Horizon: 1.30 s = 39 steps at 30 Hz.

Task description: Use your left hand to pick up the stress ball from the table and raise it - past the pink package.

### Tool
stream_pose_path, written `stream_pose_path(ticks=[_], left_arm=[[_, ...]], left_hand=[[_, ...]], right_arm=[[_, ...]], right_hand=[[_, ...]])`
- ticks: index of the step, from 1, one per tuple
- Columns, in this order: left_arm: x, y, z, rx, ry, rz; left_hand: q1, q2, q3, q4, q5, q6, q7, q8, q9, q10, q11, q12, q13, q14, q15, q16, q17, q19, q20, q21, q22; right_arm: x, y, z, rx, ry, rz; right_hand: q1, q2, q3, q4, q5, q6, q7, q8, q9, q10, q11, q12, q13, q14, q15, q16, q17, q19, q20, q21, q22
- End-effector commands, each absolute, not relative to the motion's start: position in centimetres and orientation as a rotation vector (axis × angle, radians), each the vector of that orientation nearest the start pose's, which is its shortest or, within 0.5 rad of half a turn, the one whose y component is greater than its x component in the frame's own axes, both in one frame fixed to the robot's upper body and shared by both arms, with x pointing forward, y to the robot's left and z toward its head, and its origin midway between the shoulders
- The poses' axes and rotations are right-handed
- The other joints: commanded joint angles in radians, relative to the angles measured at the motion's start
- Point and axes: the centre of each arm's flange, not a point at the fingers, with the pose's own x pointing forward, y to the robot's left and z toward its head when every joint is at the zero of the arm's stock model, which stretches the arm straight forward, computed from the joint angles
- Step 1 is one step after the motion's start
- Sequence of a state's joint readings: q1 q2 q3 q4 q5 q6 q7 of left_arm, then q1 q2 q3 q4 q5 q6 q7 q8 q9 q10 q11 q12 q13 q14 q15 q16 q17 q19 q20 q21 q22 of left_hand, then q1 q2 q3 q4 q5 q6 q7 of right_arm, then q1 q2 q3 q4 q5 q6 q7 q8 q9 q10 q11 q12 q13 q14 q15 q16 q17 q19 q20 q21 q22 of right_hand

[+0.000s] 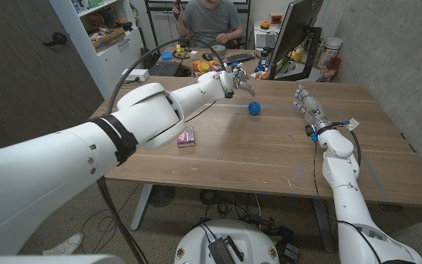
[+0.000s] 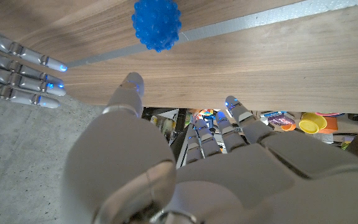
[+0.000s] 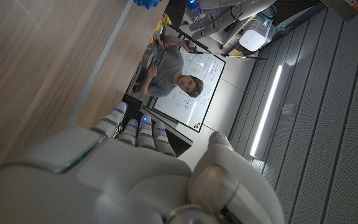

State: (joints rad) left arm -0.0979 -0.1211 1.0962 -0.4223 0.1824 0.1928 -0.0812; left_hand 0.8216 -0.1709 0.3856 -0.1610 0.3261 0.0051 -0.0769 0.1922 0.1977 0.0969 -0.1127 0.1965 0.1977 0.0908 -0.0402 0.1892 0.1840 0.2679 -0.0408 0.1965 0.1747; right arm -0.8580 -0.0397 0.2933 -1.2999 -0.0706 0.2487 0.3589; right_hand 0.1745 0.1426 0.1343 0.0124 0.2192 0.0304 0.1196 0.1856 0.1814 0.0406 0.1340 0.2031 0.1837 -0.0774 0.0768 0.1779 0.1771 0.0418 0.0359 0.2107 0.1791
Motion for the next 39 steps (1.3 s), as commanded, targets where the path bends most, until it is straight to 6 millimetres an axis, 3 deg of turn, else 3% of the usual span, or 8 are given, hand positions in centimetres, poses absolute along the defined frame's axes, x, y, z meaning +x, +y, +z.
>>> stream_pose_path(ticks=[1,22,39], left_arm=[[72.3,-1.1,14.3,1.237,-0.348,-0.190],[72.4,-1.9,12.0,1.253,-0.371,-0.256],[72.0,-2.1,14.2,1.319,-0.441,-0.186]], left_hand=[[0.001,-0.001,-0.003,-0.002,0.004,-0.011,-0.001,-0.002,0.003,-0.004,-0.004,0.001,0.003,-0.006,-0.055,-0.002,0.002,-0.003,-0.014,0.000,0.005],[0.018,0.011,-0.005,-0.002,0.004,0.025,0.005,0.015,0.003,0.028,-0.010,0.016,0.004,0.019,-0.059,0.008,0.003,0.012,-0.026,0.007,0.006],[0.021,0.015,-0.006,0.001,0.003,0.034,0.004,0.019,0.002,0.035,-0.010,0.018,0.004,0.025,-0.061,0.009,0.003,0.016,-0.026,0.008,0.007]], right_arm=[[64.2,-34.4,-1.4,-0.118,-0.669,0.038],[64.4,-35.4,-1.6,-0.138,-0.647,0.009],[64.4,-36.9,-1.7,-0.170,-0.638,-0.016]], right_hand=[[0.011,0.000,0.010,-0.002,0.000,-0.008,0.024,0.003,0.004,-0.009,0.005,-0.001,0.001,-0.013,-0.002,0.000,0.002,-0.005,0.001,-0.002,0.004],[0.011,-0.002,0.011,-0.004,-0.001,-0.002,0.024,0.007,0.004,-0.008,0.017,0.002,0.002,-0.012,0.013,0.003,0.003,-0.007,0.009,-0.004,0.004],[0.009,-0.005,0.011,-0.004,-0.003,0.025,0.031,0.016,0.006,0.011,0.023,0.012,0.003,-0.011,0.015,0.004,0.003,-0.004,0.013,-0.004,0.004]])
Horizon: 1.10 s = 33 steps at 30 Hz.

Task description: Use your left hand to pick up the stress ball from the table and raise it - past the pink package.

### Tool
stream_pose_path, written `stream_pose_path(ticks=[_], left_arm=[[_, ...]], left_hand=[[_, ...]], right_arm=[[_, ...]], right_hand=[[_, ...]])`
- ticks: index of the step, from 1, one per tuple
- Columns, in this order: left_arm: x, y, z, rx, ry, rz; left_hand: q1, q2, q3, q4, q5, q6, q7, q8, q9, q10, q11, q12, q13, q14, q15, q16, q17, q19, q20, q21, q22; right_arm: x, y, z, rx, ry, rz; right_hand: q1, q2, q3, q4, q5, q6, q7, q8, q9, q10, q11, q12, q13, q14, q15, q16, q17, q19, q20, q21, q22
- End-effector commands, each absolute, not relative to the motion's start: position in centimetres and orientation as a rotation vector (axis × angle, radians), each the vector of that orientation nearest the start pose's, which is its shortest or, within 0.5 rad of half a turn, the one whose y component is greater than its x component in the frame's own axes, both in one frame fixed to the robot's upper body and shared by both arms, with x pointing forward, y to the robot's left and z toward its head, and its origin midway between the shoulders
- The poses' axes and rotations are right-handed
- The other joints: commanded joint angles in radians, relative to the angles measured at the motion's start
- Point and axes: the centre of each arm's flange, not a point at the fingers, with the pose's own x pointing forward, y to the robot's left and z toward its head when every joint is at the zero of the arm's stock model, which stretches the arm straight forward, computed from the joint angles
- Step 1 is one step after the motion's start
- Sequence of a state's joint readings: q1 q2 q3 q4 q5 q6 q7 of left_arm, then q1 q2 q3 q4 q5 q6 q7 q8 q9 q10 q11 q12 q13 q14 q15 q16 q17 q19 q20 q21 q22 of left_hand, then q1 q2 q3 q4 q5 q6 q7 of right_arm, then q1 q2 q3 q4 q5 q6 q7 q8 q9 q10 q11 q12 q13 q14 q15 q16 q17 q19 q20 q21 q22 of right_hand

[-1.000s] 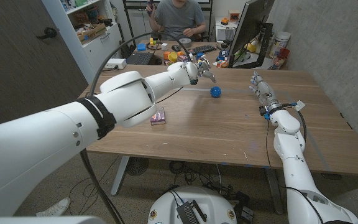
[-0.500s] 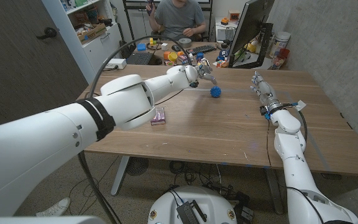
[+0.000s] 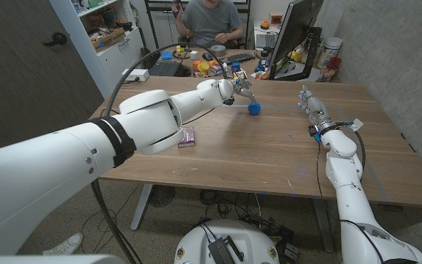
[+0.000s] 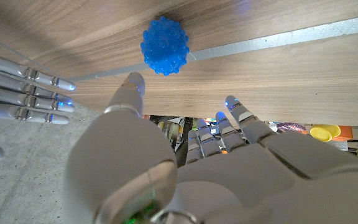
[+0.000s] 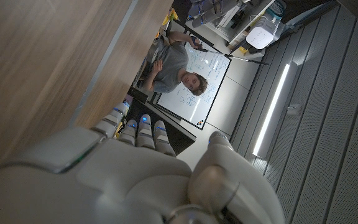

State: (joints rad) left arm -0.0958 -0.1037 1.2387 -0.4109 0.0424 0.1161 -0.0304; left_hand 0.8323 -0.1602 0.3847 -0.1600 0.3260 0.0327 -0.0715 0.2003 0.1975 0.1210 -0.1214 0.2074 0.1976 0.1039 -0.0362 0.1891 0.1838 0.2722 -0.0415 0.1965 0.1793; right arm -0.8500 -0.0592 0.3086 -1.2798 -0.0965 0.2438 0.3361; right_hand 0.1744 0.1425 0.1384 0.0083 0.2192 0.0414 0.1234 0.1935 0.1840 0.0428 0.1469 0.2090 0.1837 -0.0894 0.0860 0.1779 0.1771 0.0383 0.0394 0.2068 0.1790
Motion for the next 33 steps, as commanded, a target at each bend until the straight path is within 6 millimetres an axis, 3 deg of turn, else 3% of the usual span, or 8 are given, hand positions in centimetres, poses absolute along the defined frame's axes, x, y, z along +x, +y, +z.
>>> stream_pose_path(ticks=[1,19,33], left_arm=[[71.9,-2.2,14.2,1.320,-0.444,-0.185],[71.8,-2.7,13.6,1.356,-0.460,-0.181],[71.7,-3.7,11.9,1.356,-0.466,-0.203]], left_hand=[[0.010,0.005,-0.006,0.000,0.003,0.009,-0.003,0.011,0.003,0.011,-0.001,0.008,0.004,0.015,-0.065,0.010,0.003,0.012,-0.025,0.008,0.002],[0.013,0.018,-0.006,0.007,-0.001,0.029,-0.009,0.017,0.003,0.042,-0.014,0.018,0.004,0.042,-0.074,0.017,0.004,0.020,-0.030,0.011,0.003],[0.009,0.019,-0.008,0.010,-0.004,0.034,-0.008,0.017,0.002,0.043,-0.013,0.017,0.004,0.044,-0.075,0.015,0.004,0.021,-0.030,0.011,0.003]], right_arm=[[64.4,-37.0,-1.6,-0.176,-0.639,-0.015],[63.3,-37.3,-0.9,-0.289,-0.659,0.058],[61.7,-39.9,-1.8,-0.290,-0.646,0.007]], right_hand=[[0.008,-0.005,0.007,0.000,-0.003,0.020,0.030,0.011,0.004,0.016,0.014,0.009,0.004,0.003,0.006,0.005,0.003,0.002,0.010,0.001,0.004],[0.009,-0.005,0.008,-0.001,-0.005,0.054,0.042,0.021,0.007,0.035,0.022,0.017,0.006,0.019,0.014,0.011,0.004,0.021,0.020,0.007,0.005],[0.015,-0.001,0.013,-0.005,-0.005,0.054,0.044,0.019,0.008,0.038,0.023,0.018,0.007,0.022,0.015,0.010,0.004,0.025,0.021,0.007,0.005]])
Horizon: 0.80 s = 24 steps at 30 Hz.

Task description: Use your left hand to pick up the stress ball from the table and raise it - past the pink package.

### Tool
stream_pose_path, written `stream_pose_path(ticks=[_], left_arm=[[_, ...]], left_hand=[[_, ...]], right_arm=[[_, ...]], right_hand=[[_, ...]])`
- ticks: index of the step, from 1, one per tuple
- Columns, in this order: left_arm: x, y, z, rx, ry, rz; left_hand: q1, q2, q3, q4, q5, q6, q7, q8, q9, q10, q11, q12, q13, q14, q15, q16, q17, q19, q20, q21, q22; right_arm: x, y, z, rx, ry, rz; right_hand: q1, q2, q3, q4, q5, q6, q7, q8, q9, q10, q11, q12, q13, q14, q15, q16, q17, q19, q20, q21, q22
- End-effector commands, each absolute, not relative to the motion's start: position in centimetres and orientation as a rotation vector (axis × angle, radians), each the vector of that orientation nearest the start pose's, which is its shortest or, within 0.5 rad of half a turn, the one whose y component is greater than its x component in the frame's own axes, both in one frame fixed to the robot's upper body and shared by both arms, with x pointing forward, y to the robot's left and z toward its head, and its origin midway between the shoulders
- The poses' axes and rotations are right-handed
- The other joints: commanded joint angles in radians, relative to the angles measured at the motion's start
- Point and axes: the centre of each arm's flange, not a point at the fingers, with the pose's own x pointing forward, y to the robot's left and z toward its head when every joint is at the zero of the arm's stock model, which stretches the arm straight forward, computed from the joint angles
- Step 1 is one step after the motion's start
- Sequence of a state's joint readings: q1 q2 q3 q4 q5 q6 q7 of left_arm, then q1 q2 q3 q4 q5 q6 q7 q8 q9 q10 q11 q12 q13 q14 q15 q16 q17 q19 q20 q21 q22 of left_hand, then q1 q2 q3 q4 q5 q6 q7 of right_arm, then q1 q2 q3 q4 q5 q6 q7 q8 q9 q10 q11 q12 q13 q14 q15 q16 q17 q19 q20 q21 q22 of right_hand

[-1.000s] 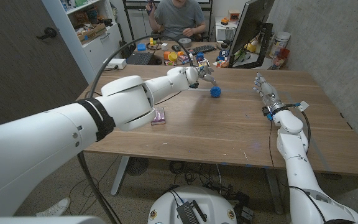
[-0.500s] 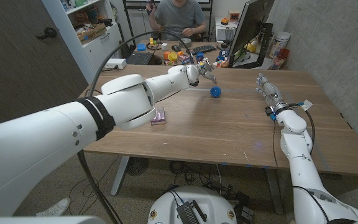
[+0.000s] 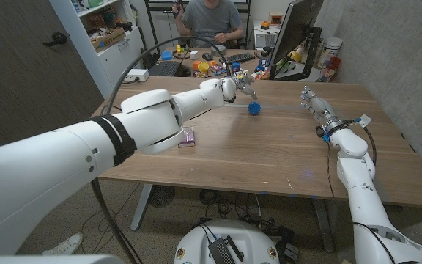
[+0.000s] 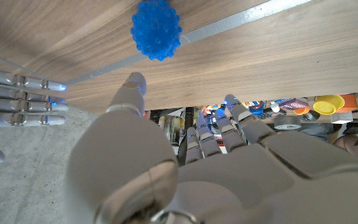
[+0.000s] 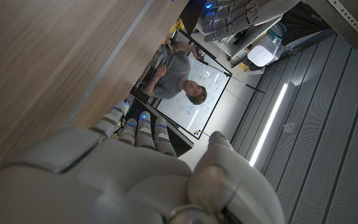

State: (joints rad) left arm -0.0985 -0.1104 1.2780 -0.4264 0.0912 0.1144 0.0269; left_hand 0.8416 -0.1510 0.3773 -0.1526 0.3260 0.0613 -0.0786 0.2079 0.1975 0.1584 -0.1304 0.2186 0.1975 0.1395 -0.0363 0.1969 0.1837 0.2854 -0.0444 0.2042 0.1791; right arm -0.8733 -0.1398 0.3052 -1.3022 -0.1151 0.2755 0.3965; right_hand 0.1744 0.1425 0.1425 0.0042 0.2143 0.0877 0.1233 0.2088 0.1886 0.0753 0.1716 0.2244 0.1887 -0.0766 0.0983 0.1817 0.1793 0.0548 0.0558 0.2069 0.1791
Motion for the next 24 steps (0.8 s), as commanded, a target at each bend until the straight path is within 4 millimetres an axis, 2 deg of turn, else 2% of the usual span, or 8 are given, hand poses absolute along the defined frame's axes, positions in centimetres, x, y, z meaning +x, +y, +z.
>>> stream_pose_path(ticks=[1,6,24], left_arm=[[71.7,-3.8,11.7,1.356,-0.466,-0.205],[71.7,-4.0,11.3,1.351,-0.464,-0.215],[71.9,-4.0,9.8,1.352,-0.448,-0.227]], left_hand=[[0.000,0.010,-0.001,0.003,-0.004,0.005,-0.001,0.009,0.003,0.006,-0.004,0.006,0.004,0.009,-0.074,0.007,0.005,0.008,-0.027,0.003,0.004],[-0.002,0.010,-0.002,0.004,-0.005,0.006,0.000,0.009,0.002,0.006,-0.005,0.005,0.004,0.009,-0.075,0.007,0.005,0.008,-0.027,0.003,0.004],[-0.005,0.012,-0.005,0.006,-0.007,0.009,0.001,0.008,0.002,0.009,-0.004,0.005,0.004,0.011,-0.074,0.006,0.005,0.010,-0.028,0.003,0.004]], right_arm=[[61.6,-40.2,-2.0,-0.288,-0.644,0.002],[61.1,-40.9,-2.3,-0.289,-0.635,-0.017],[59.9,-40.9,-2.2,-0.303,-0.653,-0.016]], right_hand=[[0.016,0.000,0.010,-0.002,0.000,0.007,0.044,0.004,0.003,0.006,-0.001,0.003,0.002,0.009,0.002,0.006,0.002,0.009,0.005,0.007,0.005],[0.018,0.000,0.011,-0.003,0.000,0.005,0.044,0.003,0.004,0.008,0.000,0.004,0.002,0.009,0.003,0.006,0.002,0.010,0.006,0.007,0.005],[0.023,0.002,0.015,-0.007,-0.001,0.003,0.046,0.001,0.005,0.007,-0.001,0.004,0.003,0.010,0.002,0.005,0.002,0.014,0.007,0.006,0.005]])
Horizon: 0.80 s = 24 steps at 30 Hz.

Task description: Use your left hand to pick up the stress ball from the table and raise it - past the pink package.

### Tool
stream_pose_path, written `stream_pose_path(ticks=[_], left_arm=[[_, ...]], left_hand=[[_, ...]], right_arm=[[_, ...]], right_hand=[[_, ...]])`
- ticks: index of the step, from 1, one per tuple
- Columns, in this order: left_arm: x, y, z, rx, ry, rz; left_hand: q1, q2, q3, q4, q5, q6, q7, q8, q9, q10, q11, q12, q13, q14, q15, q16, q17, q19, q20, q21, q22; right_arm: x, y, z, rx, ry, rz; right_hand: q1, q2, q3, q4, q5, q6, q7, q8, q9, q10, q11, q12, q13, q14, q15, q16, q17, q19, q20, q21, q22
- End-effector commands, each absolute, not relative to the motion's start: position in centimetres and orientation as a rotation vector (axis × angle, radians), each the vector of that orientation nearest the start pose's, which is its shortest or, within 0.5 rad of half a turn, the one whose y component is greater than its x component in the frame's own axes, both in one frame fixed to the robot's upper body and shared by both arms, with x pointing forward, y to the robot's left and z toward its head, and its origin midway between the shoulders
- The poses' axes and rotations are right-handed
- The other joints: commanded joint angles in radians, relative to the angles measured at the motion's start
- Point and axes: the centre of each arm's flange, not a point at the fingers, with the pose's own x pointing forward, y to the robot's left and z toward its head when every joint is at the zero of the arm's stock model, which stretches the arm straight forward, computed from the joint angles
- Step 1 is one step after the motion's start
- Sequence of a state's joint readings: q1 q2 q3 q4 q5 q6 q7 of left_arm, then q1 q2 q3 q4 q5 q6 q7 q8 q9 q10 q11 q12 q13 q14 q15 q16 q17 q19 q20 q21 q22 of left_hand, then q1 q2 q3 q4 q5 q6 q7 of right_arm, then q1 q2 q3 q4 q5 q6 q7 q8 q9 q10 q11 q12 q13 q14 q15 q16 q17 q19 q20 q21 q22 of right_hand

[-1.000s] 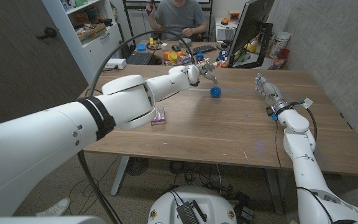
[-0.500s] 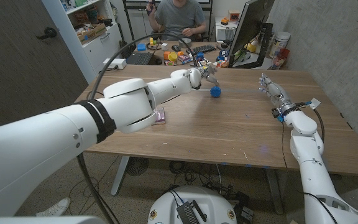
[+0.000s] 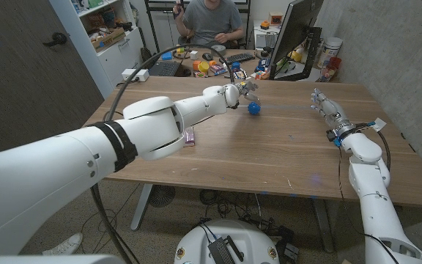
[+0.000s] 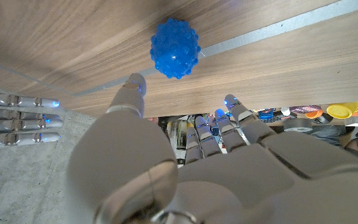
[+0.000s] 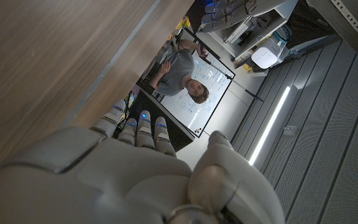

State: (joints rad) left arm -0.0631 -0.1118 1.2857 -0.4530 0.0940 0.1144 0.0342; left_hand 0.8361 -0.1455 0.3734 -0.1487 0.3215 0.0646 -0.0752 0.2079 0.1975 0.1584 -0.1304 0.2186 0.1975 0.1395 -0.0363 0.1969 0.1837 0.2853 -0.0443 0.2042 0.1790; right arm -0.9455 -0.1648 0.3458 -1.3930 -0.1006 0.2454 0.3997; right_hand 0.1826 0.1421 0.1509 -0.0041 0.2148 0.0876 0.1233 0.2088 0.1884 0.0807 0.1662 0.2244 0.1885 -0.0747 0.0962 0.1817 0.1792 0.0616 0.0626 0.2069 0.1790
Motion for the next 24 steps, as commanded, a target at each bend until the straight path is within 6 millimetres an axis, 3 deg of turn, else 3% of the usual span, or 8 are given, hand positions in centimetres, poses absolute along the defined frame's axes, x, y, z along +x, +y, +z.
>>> stream_pose_path(ticks=[1,16,19,24], left_arm=[[71.9,-4.0,9.7,1.351,-0.446,-0.228],[71.8,-4.6,8.4,1.350,-0.443,-0.249],[71.7,-4.8,8.3,1.355,-0.447,-0.253],[71.6,-5.0,8.0,1.349,-0.448,-0.260]], left_hand=[[0.000,0.007,-0.001,0.003,-0.003,0.006,-0.003,0.008,0.002,0.009,-0.004,0.005,0.004,0.012,-0.074,0.006,0.005,0.010,-0.029,0.003,0.004],[0.000,0.011,-0.002,0.004,-0.006,0.015,-0.002,0.010,0.002,0.016,-0.003,0.006,0.004,0.021,-0.075,0.007,0.005,0.014,-0.029,0.005,0.004],[0.003,0.019,-0.002,0.005,-0.010,0.096,0.017,0.036,0.003,0.032,-0.009,0.009,0.004,0.033,-0.080,0.007,0.005,0.020,-0.032,0.006,0.005],[0.004,0.020,-0.002,0.005,-0.011,0.111,0.019,0.040,0.004,0.051,-0.019,0.015,0.005,0.046,-0.085,0.011,0.005,0.024,-0.034,0.007,0.005]], right_arm=[[59.9,-40.9,-2.2,-0.304,-0.651,-0.017],[59.3,-41.4,-2.2,-0.301,-0.663,-0.018],[59.2,-41.6,-2.2,-0.300,-0.668,-0.017],[59.0,-41.8,-2.2,-0.299,-0.678,-0.015]], right_hand=[[0.015,0.002,0.007,0.001,-0.002,0.003,0.046,0.000,0.005,0.002,0.004,0.004,0.003,0.008,0.004,0.005,0.002,0.007,0.000,0.006,0.005],[0.017,0.003,0.008,0.000,-0.004,0.004,0.046,0.000,0.006,0.002,0.004,0.004,0.004,0.008,0.005,0.004,0.002,0.006,0.002,0.004,0.005],[0.017,0.003,0.009,0.000,-0.004,0.005,0.047,0.000,0.006,0.002,0.004,0.004,0.004,0.008,0.005,0.004,0.002,0.005,0.002,0.004,0.005],[0.017,0.003,0.009,0.000,-0.005,0.005,0.047,-0.001,0.006,0.002,0.004,0.004,0.004,0.008,0.005,0.004,0.002,0.005,0.002,0.004,0.005]])
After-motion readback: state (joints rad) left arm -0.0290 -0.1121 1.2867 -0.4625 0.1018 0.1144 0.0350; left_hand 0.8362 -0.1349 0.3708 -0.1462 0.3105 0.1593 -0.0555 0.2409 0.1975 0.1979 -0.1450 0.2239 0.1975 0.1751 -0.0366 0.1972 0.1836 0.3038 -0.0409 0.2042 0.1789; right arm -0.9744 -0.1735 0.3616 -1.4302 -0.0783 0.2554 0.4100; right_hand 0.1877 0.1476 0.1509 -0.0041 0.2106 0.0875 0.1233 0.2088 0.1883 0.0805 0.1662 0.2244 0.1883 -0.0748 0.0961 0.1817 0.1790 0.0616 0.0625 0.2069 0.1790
